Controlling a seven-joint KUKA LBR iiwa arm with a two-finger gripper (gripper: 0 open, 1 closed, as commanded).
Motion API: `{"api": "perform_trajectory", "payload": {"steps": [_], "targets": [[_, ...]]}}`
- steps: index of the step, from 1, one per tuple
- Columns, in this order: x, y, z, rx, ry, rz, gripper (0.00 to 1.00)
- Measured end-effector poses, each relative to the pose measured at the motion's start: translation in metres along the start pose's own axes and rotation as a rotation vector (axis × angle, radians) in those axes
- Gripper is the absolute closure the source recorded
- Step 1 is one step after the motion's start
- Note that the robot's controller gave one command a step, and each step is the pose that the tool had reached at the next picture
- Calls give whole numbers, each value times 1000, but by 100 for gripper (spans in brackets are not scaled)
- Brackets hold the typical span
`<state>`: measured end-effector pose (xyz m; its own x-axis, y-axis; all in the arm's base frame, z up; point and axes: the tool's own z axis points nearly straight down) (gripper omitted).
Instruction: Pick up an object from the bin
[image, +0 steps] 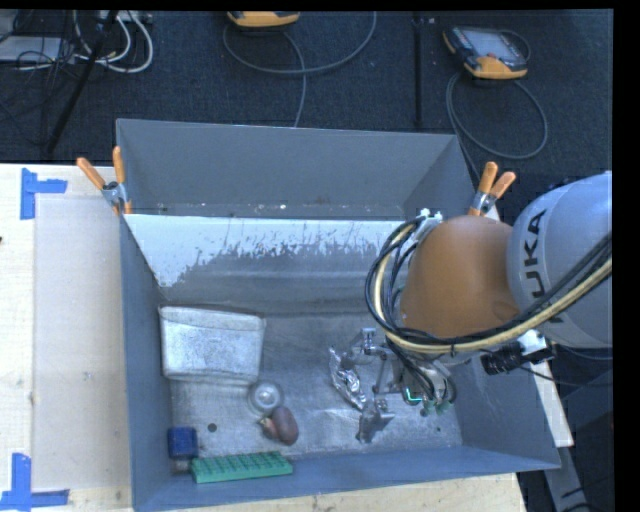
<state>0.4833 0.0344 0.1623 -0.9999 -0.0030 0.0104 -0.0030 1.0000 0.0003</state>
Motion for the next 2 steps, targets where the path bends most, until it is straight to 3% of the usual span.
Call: {"api": "perform_trajectory", "payload": {"steps": [1, 2], "targets": [[-53, 0, 93, -2, -14, 14, 0], [-75, -55, 67, 2, -13, 55, 0]]}}
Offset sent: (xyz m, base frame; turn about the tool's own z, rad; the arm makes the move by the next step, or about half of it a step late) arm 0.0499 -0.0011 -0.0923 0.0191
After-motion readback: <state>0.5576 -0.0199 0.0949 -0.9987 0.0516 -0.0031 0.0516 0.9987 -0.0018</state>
